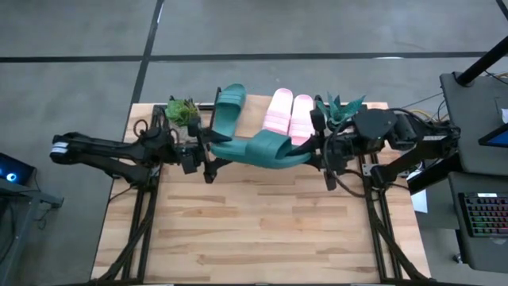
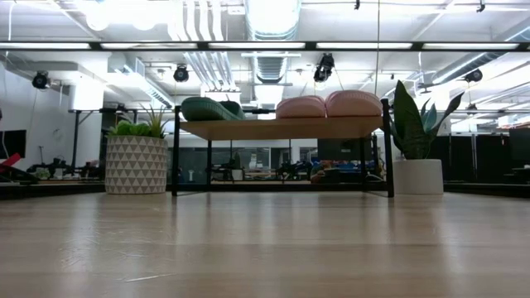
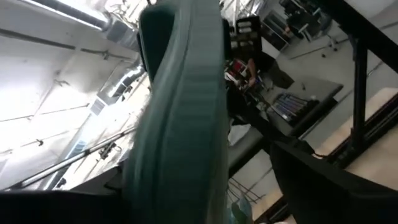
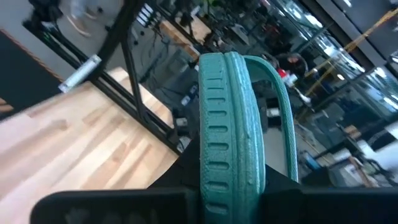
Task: Pick and place slides into the shelf
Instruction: Put the blue slides on the shelf
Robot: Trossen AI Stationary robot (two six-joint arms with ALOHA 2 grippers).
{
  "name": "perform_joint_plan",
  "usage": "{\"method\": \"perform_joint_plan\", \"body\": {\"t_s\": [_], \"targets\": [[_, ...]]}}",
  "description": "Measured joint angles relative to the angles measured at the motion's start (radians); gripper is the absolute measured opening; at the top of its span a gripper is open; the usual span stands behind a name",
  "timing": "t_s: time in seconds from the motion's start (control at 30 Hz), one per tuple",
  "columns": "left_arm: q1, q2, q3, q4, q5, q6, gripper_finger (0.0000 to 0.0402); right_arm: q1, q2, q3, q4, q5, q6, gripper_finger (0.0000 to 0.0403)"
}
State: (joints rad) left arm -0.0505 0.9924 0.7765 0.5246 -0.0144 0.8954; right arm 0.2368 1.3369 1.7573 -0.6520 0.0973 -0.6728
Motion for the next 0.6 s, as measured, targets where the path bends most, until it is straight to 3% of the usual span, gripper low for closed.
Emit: {"method": "perform_joint_plan", "body": {"t_s": [0.17,0.43,0.6], "targets": [[0.000,0.040,0.001,0.067,-0.001,0.029,0.0207,-0.019,0.007,0.000,0.001,-0.029,0.018,0.0028],[-0.001,0.046,0.001,0.063,-0.024,0.077,0.0032,-0.029,0.005,0.000,-0.015,-0.026,0.029,0.0028],[-0.001,0.043,0.017,0.062,-0.098,0.097,0.0033,-0.034,0.003,0.001,-0.012,0.014,0.080,0.0041]]}}
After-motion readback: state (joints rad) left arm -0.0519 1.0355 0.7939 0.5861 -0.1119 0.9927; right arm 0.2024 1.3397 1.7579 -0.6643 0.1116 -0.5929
